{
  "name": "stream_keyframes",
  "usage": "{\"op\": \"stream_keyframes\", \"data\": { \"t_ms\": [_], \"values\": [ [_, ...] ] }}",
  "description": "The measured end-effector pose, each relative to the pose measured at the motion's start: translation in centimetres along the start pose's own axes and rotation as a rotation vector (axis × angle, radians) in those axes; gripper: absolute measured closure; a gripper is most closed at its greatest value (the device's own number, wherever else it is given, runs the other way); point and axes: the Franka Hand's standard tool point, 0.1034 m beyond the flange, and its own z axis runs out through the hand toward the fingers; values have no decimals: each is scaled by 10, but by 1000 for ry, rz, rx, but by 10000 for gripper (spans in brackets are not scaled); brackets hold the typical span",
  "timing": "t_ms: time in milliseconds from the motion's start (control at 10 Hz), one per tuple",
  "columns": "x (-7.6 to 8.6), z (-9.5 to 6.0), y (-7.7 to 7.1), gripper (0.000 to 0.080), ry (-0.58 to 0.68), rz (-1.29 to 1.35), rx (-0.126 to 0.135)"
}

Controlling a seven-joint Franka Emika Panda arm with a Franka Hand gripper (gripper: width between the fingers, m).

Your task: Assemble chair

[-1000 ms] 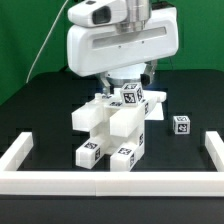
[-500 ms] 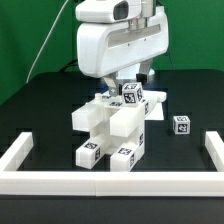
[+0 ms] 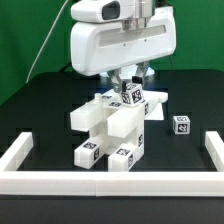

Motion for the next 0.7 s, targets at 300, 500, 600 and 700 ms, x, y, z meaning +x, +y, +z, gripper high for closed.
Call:
{"op": "stream_keyframes", "data": {
  "t_ms": [300,500,600,700],
  "values": [
    [0,0,0,524,1,239,1],
    [0,0,0,523,1,392,1],
    [0,0,0,523,1,450,1],
    [1,0,-1,521,0,618,0]
  ]
}}
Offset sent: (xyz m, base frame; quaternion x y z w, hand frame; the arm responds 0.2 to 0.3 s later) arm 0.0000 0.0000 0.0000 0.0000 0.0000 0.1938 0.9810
